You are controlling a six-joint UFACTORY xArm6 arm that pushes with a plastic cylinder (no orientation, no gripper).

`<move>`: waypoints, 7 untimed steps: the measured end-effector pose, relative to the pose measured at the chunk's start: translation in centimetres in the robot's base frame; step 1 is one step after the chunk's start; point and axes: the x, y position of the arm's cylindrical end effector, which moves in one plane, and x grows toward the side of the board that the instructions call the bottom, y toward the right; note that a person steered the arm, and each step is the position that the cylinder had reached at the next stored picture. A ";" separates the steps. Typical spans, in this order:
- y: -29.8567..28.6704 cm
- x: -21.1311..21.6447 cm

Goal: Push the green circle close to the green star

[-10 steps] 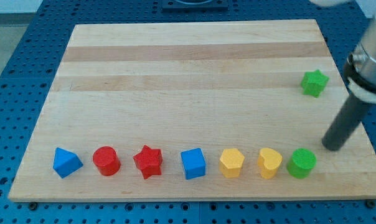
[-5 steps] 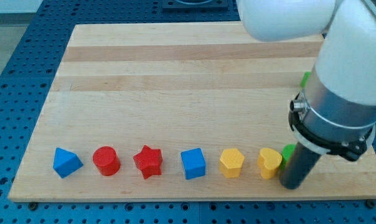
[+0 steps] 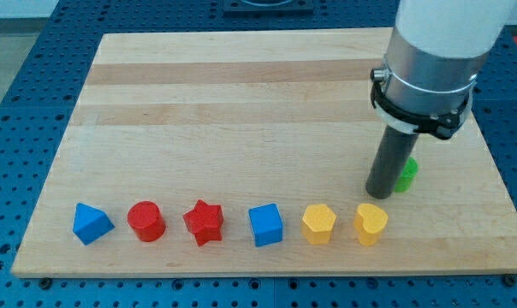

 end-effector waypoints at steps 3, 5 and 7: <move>4.6 -3.7; 6.9 -4.4; 9.5 -4.2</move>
